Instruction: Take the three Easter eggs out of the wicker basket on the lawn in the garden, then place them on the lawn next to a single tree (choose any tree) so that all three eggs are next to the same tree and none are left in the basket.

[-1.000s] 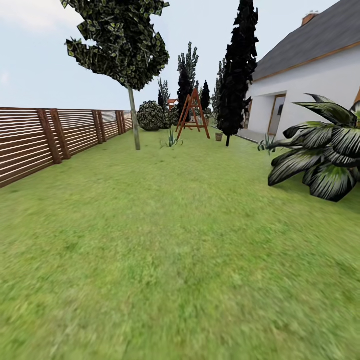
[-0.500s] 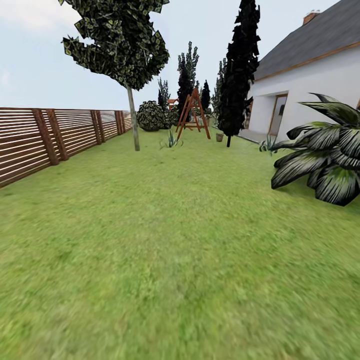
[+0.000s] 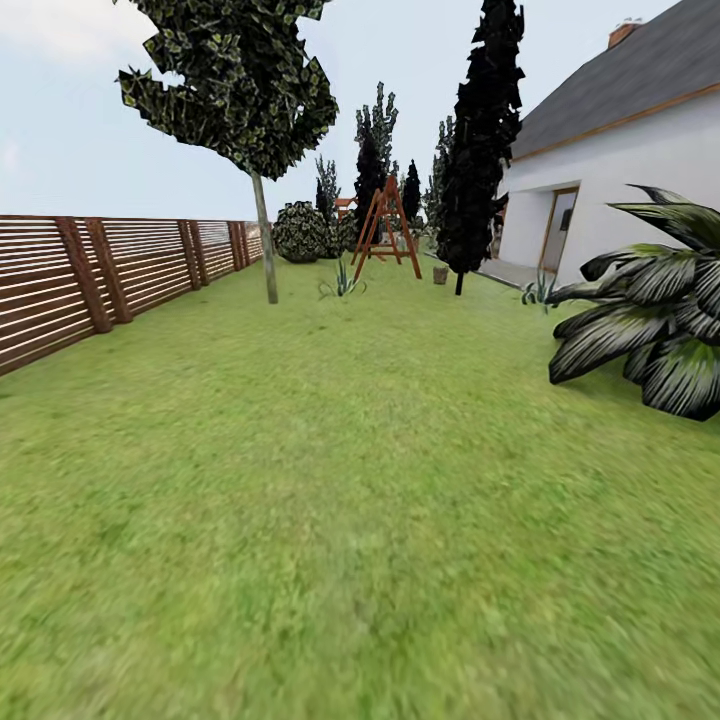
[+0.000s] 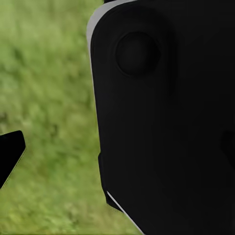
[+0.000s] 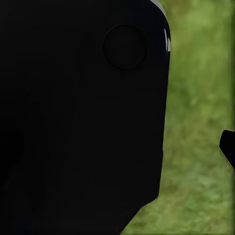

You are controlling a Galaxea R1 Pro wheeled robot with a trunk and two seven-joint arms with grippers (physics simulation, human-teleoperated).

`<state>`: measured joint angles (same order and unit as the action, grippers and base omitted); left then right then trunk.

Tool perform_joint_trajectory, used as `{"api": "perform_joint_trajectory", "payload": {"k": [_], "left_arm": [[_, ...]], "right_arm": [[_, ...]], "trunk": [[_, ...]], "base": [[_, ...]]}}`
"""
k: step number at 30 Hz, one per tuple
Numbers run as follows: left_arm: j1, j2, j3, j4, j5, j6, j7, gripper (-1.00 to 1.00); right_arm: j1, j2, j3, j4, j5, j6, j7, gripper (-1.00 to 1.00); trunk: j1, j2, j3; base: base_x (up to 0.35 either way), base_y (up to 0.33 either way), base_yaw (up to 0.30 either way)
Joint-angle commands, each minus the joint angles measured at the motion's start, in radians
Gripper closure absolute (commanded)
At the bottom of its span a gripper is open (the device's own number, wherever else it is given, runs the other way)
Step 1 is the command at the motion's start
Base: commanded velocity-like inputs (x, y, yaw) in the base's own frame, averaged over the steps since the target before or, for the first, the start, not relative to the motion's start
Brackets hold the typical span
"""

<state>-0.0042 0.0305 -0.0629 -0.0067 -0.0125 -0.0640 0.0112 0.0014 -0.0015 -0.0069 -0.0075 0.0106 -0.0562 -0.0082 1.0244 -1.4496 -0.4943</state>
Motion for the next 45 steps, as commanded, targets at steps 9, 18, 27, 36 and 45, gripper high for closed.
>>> {"api": "perform_joint_trajectory", "payload": {"k": [9, 18, 27, 36, 45], "left_arm": [[0.000, -0.001, -0.006, 0.001, -0.001, -0.003, 0.002, -1.00], [0.000, -0.001, -0.006, 0.001, -0.001, -0.003, 0.001, -1.00], [0.000, -0.001, -0.006, 0.001, -0.001, -0.003, 0.001, -1.00], [0.000, 0.000, -0.006, 0.001, 0.000, -0.003, 0.001, -1.00], [0.000, 0.000, -0.006, 0.001, 0.000, -0.006, 0.002, -1.00]], "right_arm": [[0.000, 0.000, -0.001, -0.001, 0.001, -0.002, -0.001, -1.00], [0.000, 0.000, -0.001, -0.001, 0.001, -0.002, -0.001, -1.00], [0.000, 0.000, -0.001, -0.001, 0.001, -0.002, -0.001, -1.00], [0.000, 0.000, -0.001, 0.000, 0.001, -0.002, -0.001, -1.00], [0.000, 0.000, -0.001, -0.001, 0.001, -0.002, -0.001, -1.00]], "trunk": [[0.001, 0.000, -0.001], [0.001, 0.000, -0.001], [0.001, 0.000, -0.001], [0.001, 0.000, -0.001], [0.001, 0.000, -0.001]], "base": [[0.332, 0.000, 0.000], [0.332, 0.000, 0.000], [0.332, 0.000, 0.000], [0.332, 0.000, 0.000], [0.332, 0.000, 0.000]]}}
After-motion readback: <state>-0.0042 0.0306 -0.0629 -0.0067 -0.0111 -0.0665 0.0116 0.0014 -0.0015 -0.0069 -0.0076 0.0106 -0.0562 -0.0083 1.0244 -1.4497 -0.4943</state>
